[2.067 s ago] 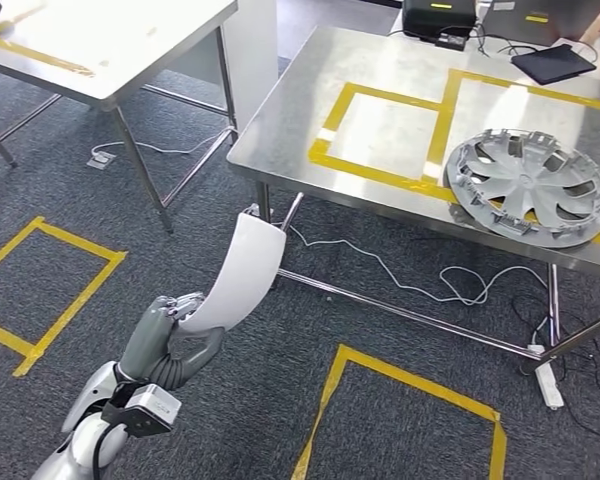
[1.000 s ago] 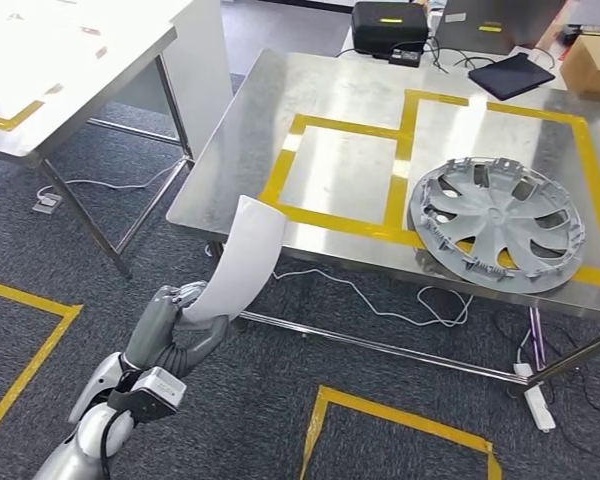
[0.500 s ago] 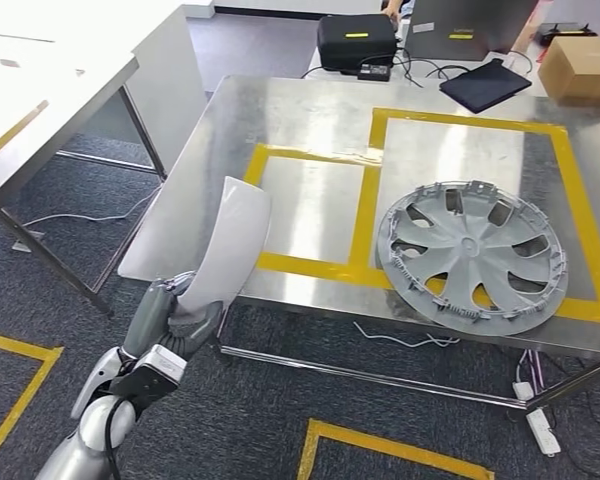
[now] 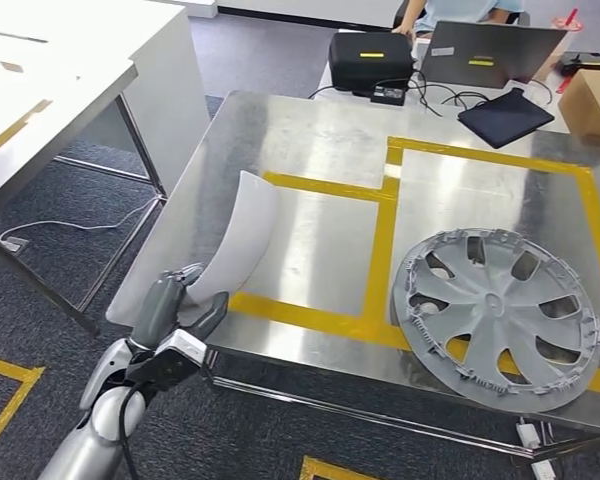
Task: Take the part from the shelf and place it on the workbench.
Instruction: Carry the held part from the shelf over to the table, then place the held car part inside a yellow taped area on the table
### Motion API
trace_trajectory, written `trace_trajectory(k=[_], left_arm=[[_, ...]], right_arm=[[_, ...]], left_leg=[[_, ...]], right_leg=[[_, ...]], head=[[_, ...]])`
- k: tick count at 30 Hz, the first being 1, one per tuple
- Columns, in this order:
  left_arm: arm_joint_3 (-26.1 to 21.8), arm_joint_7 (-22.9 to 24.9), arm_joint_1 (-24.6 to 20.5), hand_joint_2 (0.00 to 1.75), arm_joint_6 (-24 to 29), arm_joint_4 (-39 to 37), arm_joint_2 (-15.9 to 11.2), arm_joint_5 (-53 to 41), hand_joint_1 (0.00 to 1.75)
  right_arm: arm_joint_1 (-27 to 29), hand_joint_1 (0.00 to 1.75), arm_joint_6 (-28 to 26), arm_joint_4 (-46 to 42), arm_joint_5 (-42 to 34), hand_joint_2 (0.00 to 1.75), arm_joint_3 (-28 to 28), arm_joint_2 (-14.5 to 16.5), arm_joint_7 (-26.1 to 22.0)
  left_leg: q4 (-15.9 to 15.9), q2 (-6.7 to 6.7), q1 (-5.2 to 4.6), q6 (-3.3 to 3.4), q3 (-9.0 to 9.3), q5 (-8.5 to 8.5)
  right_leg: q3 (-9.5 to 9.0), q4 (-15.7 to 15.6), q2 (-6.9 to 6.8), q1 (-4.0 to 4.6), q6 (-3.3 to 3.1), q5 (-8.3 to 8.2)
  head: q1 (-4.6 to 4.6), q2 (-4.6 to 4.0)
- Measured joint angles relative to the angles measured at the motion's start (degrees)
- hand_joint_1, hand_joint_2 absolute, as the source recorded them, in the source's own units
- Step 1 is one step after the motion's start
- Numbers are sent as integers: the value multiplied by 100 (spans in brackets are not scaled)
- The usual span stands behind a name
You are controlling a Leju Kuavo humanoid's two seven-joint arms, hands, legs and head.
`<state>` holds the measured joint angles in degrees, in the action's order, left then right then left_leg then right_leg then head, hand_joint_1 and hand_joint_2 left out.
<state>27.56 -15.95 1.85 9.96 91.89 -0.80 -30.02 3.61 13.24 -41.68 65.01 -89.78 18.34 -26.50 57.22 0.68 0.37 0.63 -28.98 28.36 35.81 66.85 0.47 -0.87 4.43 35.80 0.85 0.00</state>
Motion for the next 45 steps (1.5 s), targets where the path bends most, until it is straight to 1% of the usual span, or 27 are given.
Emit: trace_trajectory(k=[1, 2, 3, 4, 6, 7, 8, 9, 10, 12, 13, 14, 16, 17, 18, 19, 20, 23, 24, 26, 28, 31, 33, 34, 38, 42, 45], left_arm=[[19, 39, -23, 175, -13, -32, 2, -61, 175], [37, 78, -43, 175, -22, -70, 5, -118, 175], [49, 119, -67, 175, -32, -105, 8, -172, 175], [62, 154, -96, 175, -41, -138, 11, -215, 175], [97, 204, -174, 175, -58, -183, 27, -284, 175], [119, 226, -215, 175, -66, -204, 33, -313, 175], [138, 247, -253, 175, -78, -228, 38, -339, 175], [154, 277, -280, 175, -90, -259, 39, -367, 175], [164, 313, -301, 175, -100, -295, 39, -403, 175], [185, 385, -334, 175, -106, -382, 39, -483, 175], [195, 411, -347, 175, -105, -425, 39, -516, 175], [202, 431, -362, 175, -103, -465, 39, -541, 175], [218, 467, -407, 175, -91, -539, 41, -583, 175], [230, 500, -443, 175, -82, -580, 45, -614, 175], [246, 547, -478, 175, -74, -623, 58, -653, 175], [262, 611, -504, 175, -68, -663, 70, -712, 175], [277, 686, -528, 175, -60, -702, 84, -794, 175], [314, 887, -584, 175, 11, -791, 105, -1123, 175], [327, 941, -607, 175, 43, -821, 112, -1242, 175], [360, 1029, -659, 175, 87, -892, 128, -1456, 175], [399, 1071, -709, 175, 98, -970, 144, -1566, 175], [456, 1098, -772, 175, 89, -1069, 168, -1696, 175], [514, 1143, -843, 175, 65, -1145, 184, -1872, 175], [556, 1175, -893, 175, 47, -1196, 195, -1970, 175], [764, 1237, -1123, 175, -30, -1443, 296, -2206, 175], [993, 1213, -1325, 175, -140, -1619, 399, -2240, 0], [1159, 1182, -1435, 175, -215, -1693, 467, -2239, 0]], right_arm=[[13, 0, 2, 2, 23, 175, -3, 1, 3], [22, 0, 4, 5, 45, 175, -5, 1, 8], [27, 0, 8, 9, 66, 175, -7, 2, 13], [26, 0, 11, 12, 88, 175, -7, 2, 16], [17, 0, 20, 13, 124, 175, -5, 2, 18], [14, 0, 26, 13, 140, 175, -4, 2, 16], [10, 0, 35, 13, 154, 175, -2, 2, 15], [3, 0, 48, 13, 170, 175, 0, 2, 15], [-4, 0, 60, 13, 187, 175, 2, 2, 14], [-19, 0, 75, 13, 216, 175, 3, 2, 13], [-21, 0, 76, 13, 227, 175, 3, 2, 11], [-22, 0, 77, 13, 233, 175, 3, 2, 10], [-22, 0, 77, 13, 249, 175, 3, 2, 6], [-24, 0, 77, 13, 256, 175, 3, 2, 4], [-26, 0, 77, 13, 264, 175, 3, 2, 7], [-28, 0, 77, 12, 268, 175, 3, 2, 10], [-29, 0, 77, 12, 273, 175, 3, 1, 14], [-29, 0, 77, 10, 300, 175, 3, -4, 20], [-30, 0, 77, 10, 314, 175, 3, -4, 20], [-31, 0, 77, 10, 341, 175, 3, -3, 19], [-31, 0, 77, 10, 357, 175, 3, -3, 18], [-32, 0, 77, 10, 384, 175, 3, -2, 14], [-33, 0, 77, 10, 428, 175, 3, -2, 7], [-36, 0, 77, 10, 454, 175, 3, -2, 1], [-49, 0, 62, 12, 528, 175, 3, -2, -26], [-54, 0, 11, 15, 543, 0, 3, -2, -49], [-57, 0, -10, 22, 544, 0, 3, -2, -55]], left_leg=[[9, 7, 7, -35, 99, 85], [14, 10, 8, -74, 162, 149], [18, 10, 6, -109, 194, 192], [22, 10, 5, -141, 211, 215], [119, 3, 15, -202, 134, 159], [295, -3, 18, -234, 24, 100], [561, -9, 19, -265, -150, 62], [899, -15, 20, -287, -386, 99], [1229, -18, 19, -299, -636, 209], [1636, -18, 19, -303, -1045, 450], [1629, -18, 19, -297, -1140, 414], [1453, -18, 19, -285, -1147, 232], [769, -31, 18, -254, -972, -354], [419, -44, 15, -238, -873, -498], [198, -55, 13, -225, -806, -562], [97, -59, 15, -219, -778, -545], [53, -58, 19, -233, -762, -514], [52, -44, 18, -236, -751, -587], [52, -40, 12, -212, -750, -583], [52, -34, 8, -179, -748, -562], [52, -33, 6, -154, -745, -545], [53, -33, 5, -135, -741, -533], [53, -33, 5, -133, -737, -531], [53, -32, 5, -132, -733, -531], [51, -32, 9, -131, -715, -532], [45, -32, 15, -133, -699, -533], [41, -32, 16, -134, -693, -534]], right_leg=[[30, -276, -20, -18, 16, -409], [34, -496, -41, -20, 2, -734], [35, -610, -56, -15, -38, -990], [34, -632, -68, 0, -90, -1086], [-29, -660, -47, 4, -187, -1067], [-67, -693, -41, -4, -216, -1048], [-121, -735, -35, -13, -244, -1035], [-178, -780, -35, -19, -274, -1015], [-230, -811, -32, -19, -301, -990], [-320, -834, -15, -19, -336, -926], [-368, -835, -2, -18, -339, -890], [-421, -836, 11, -19, -335, -851], [-518, -836, 26, -15, -302, -772], [-549, -827, 31, -3, -275, -731], [-549, -823, 29, 12, -241, -689], [-546, -820, 24, 28, -213, -647], [-549, -820, 17, 41, -234, -607], [-571, -850, -3, 52, -435, -598], [-582, -870, -4, 53, -464, -615], [-614, -928, -5, 54, -447, -627], [-639, -974, -5, 53, -388, -631], [-670, -1034, -5, 42, -206, -633], [-684, -1057, -7, 35, -117, -632], [-688, -1062, -9, 34, -102, -632], [-700, -1061, -10, 38, -98, -631], [-712, -1059, -9, 45, -97, -631], [-716, -1058, -9, 46, -98, -630]], head=[[-9, -1], [-20, -1], [-22, -1], [-21, -1], [0, -1], [8, -1], [20, -1], [27, -1], [38, 0], [46, 0], [50, 0], [56, 0], [72, 0], [88, -1], [98, -1], [106, -1], [110, -1], [95, 0], [93, 0], [93, 0], [93, 0], [95, 0], [96, 0], [96, 0], [97, 0], [96, 0], [97, 0]])
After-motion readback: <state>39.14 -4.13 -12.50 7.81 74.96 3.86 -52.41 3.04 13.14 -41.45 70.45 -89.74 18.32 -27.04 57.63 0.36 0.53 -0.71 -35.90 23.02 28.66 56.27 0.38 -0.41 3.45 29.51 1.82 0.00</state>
